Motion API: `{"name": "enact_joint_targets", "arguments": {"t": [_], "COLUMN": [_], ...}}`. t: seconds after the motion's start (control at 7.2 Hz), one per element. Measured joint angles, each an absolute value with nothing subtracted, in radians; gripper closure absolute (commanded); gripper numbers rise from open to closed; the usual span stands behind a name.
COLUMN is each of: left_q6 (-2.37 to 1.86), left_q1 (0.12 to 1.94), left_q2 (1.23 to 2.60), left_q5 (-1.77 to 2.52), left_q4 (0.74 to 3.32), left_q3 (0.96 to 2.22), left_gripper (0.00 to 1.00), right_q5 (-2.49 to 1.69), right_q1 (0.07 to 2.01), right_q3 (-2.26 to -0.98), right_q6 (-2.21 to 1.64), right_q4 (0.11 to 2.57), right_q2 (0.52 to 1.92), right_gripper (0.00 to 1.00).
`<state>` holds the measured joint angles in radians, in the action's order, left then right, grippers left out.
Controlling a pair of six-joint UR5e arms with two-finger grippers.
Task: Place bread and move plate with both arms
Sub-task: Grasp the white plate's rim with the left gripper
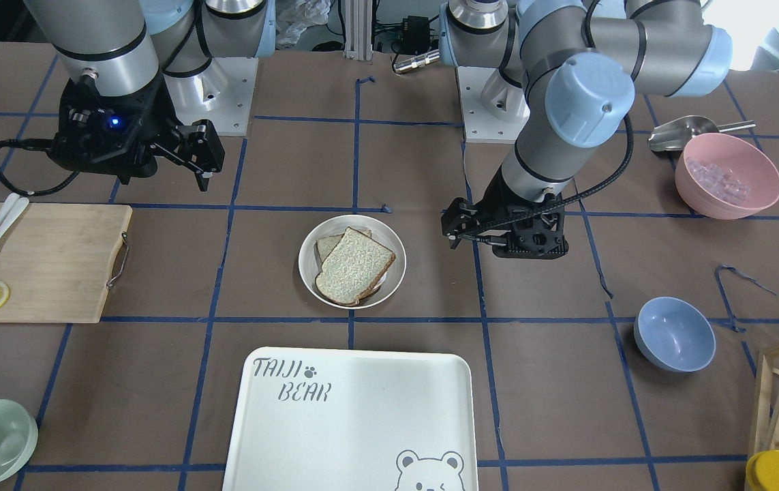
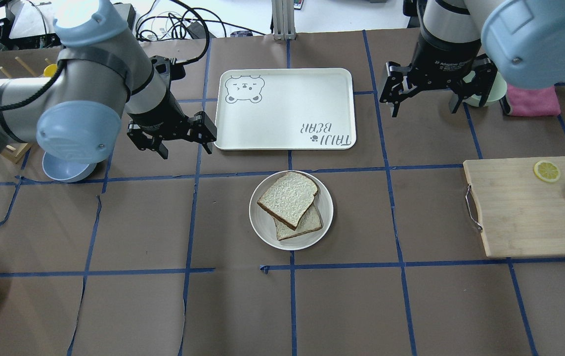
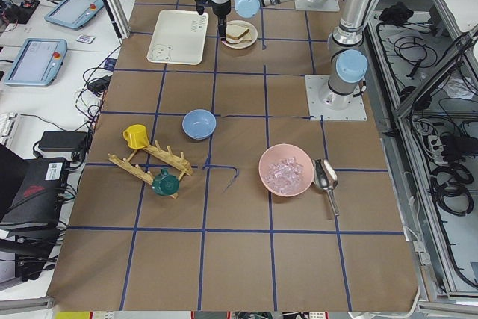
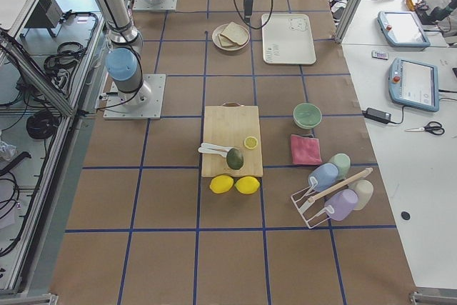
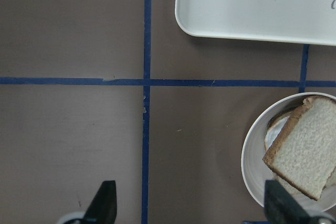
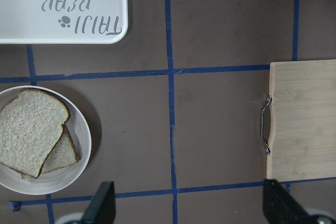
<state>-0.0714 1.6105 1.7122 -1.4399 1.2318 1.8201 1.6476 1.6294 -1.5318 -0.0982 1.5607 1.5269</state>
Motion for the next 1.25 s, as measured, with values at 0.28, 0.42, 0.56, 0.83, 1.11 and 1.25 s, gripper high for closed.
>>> {"name": "enact_joint_targets", "arguments": {"t": [0.28, 0.42, 0.56, 0.83, 1.11, 1.25], "left_q6": [-0.076, -0.080, -0.112, -0.214, -0.244, -0.253], "left_q1": [1.615, 1.628, 1.659, 1.719, 1.732, 1.735], "left_q2": [1.759, 1.778, 1.796, 1.834, 1.864, 1.877], "left_q5": [-1.376, -1.365, -1.363, -1.362, -1.360, -1.359], "left_q4": [1.106, 1.039, 0.972, 0.891, 0.859, 0.844], "left_q3": [1.948, 2.007, 2.051, 2.082, 2.086, 2.085], "left_gripper": [0.00, 0.00, 0.00, 0.00, 0.30, 0.53], "right_q5": [1.646, 1.640, 1.617, 1.570, 1.564, 1.568], "right_q1": [1.602, 1.599, 1.598, 1.597, 1.597, 1.597], "right_q3": [-1.532, -1.532, -1.532, -1.533, -1.535, -1.536], "right_q6": [-0.084, -0.081, -0.080, -0.077, -0.066, -0.046], "right_q4": [1.556, 1.556, 1.555, 1.552, 1.551, 1.550], "right_q2": [1.533, 1.538, 1.545, 1.554, 1.558, 1.560], "right_gripper": [0.00, 0.00, 0.00, 0.00, 0.00, 0.00]}}
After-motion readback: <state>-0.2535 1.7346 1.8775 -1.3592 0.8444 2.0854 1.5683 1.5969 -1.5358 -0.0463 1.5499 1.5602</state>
